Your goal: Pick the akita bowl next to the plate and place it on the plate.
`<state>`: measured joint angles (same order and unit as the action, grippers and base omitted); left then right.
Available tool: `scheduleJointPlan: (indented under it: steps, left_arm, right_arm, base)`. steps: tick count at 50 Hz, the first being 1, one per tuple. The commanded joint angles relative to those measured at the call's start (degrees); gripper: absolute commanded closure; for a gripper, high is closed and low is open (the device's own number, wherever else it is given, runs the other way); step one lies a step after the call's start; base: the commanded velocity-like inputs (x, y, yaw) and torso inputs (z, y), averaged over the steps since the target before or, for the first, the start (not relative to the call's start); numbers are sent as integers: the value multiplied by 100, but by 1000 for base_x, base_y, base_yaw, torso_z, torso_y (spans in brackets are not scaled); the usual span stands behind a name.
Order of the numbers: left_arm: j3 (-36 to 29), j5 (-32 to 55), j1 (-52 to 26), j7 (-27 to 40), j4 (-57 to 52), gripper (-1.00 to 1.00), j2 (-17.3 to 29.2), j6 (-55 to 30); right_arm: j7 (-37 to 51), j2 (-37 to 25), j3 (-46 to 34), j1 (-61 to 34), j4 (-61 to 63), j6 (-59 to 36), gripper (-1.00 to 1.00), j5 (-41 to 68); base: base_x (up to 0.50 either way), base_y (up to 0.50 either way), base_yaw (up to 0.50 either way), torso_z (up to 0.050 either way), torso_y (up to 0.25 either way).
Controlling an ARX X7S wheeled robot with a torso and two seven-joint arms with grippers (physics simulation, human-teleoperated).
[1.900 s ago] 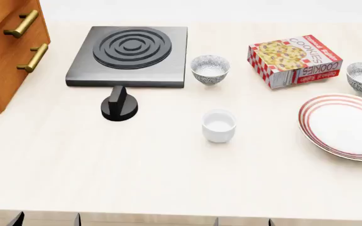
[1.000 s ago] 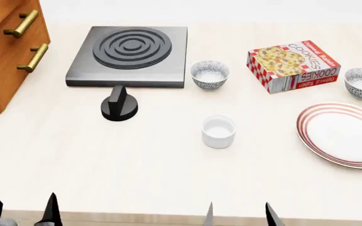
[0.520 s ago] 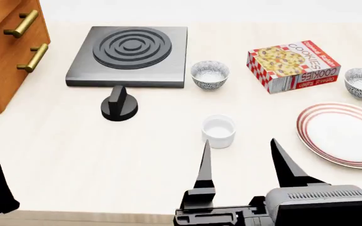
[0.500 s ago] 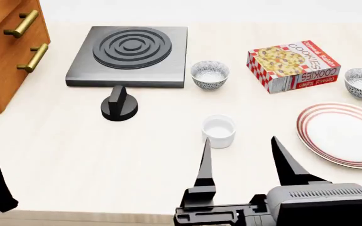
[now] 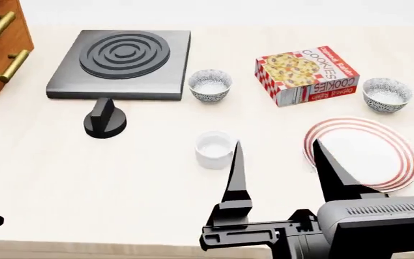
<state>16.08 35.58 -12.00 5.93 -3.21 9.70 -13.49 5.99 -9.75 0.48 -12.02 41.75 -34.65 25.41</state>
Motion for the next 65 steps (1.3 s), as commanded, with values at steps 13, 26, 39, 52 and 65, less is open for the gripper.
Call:
scheduleJointPlan:
  steps: [13,26,39,52,65]
  left_arm:
    - [-35,113,6,58,18,-100,44,17]
    - [-62,155,6,112,9,-100,68,16]
    - [-96,154,-16,84,125,-100,83,108]
    - [-130,162,-1,103,122,-100,103,148]
    - [-157,183,10,109,161,-100,117,203]
  right_arm:
    - [119,-103,-21,-14,-36,1,-100,97]
    - [164,-159,-44,-19,-60,32,-100,132]
    - [214,-200,-120,-43,-119,70,-100,114]
    - [266,-252,-204,-34,-153,163,-100,36]
    - [209,-356,-341,-39,-156,121,-100,82]
  base:
    - [0,-500,0,0,0]
    - [0,-500,0,0,0]
    - [0,-500,0,0,0]
    - [0,-419,0,0,0]
    - [73,0,0,0,0]
